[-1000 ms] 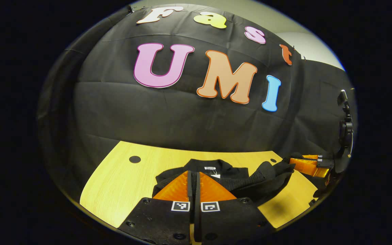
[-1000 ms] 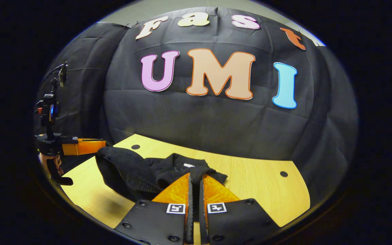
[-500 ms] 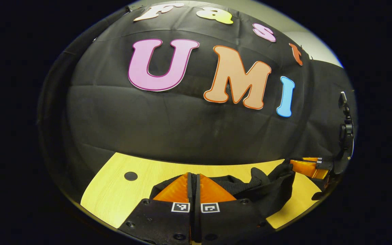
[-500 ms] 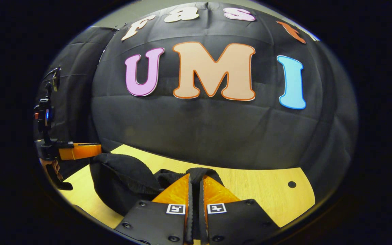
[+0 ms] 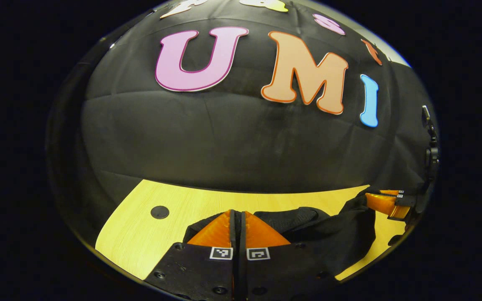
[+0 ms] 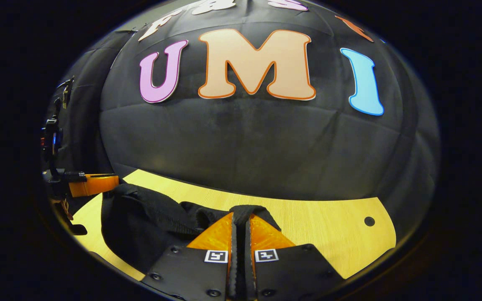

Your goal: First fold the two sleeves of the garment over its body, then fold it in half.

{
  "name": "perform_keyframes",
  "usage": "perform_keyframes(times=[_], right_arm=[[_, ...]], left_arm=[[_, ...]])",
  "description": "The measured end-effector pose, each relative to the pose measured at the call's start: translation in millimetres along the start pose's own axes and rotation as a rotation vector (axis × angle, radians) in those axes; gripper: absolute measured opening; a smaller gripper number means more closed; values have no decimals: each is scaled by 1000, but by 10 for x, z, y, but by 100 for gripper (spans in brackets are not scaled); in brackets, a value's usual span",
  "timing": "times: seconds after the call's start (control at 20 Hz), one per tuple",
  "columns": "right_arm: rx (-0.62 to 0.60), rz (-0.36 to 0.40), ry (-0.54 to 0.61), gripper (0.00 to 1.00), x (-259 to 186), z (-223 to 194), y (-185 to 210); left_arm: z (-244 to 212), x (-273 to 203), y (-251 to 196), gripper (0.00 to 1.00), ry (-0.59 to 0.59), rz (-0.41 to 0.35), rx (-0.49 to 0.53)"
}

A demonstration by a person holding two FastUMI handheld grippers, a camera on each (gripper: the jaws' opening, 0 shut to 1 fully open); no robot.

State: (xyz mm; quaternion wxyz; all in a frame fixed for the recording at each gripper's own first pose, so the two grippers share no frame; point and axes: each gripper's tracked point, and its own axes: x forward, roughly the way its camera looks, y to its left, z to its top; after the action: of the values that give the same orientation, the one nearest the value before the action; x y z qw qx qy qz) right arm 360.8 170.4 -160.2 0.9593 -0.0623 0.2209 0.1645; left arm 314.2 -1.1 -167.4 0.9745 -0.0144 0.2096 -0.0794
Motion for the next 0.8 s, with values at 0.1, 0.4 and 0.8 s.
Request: perform_keyframes(times=[0.1, 0.4, 0.8], right_arm=[[6, 9, 14, 13, 49, -68, 38], [-58, -20, 14, 97, 29, -99, 31], [-51, -42, -17, 99, -391, -56, -27]], left_arm=[[-57, 24, 20, 1, 26, 10, 35], [172, 21, 149, 71, -56, 62, 54], [354, -326, 163, 94, -107, 74, 59]])
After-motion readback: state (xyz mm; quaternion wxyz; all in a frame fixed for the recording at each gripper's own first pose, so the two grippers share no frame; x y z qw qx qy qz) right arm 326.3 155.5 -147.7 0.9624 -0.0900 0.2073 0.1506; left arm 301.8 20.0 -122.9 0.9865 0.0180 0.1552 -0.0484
